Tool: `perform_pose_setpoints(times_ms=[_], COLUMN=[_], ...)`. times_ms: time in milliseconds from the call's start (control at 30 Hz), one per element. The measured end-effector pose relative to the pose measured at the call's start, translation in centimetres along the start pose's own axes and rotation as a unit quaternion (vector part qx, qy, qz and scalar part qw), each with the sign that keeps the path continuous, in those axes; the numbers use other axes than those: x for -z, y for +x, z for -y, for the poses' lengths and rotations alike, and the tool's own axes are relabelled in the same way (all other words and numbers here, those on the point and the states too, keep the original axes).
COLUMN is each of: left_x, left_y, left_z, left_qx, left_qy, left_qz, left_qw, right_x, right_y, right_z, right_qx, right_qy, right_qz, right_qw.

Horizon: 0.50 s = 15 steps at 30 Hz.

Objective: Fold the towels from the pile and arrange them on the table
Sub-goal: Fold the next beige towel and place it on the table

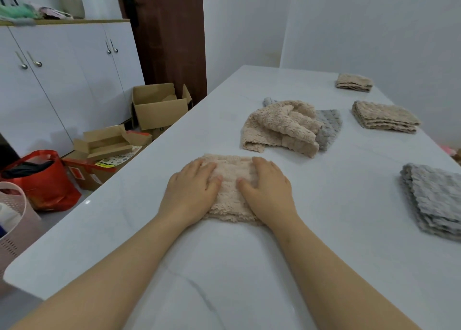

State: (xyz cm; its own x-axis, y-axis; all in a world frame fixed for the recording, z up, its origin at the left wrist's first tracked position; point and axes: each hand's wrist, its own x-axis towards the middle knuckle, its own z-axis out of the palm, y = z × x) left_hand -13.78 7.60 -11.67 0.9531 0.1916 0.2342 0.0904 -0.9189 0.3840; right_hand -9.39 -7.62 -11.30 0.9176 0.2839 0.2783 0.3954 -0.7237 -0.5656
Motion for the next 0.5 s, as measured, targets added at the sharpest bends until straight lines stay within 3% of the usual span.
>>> perform_pose_setpoints(times_ms=[133, 233, 500], left_x=[0.4, 0.9, 1.7], left_y=[-0.1, -0.5, -0.1], left_z=[-0.5, -0.3, 0.1], left_qx=[0.092, 0.157, 0.198], left_qy=[0.004, -0.042, 0.017], left_qz=[-0.045, -0.066, 0.032], left_qw=[0.995, 0.985, 0.98], right_x=[0.2, 0.4, 1.7], right_y=[-0.3, -0.5, -0.9], right_z=[0.2, 0.1, -0.8], right_qx=[-0.111, -0.114, -0.109], right_qy=[-0.053, -0.082, -0.077], right_qz=[-0.043, -0.034, 0.003], right_qw=[0.991, 0.99, 0.991])
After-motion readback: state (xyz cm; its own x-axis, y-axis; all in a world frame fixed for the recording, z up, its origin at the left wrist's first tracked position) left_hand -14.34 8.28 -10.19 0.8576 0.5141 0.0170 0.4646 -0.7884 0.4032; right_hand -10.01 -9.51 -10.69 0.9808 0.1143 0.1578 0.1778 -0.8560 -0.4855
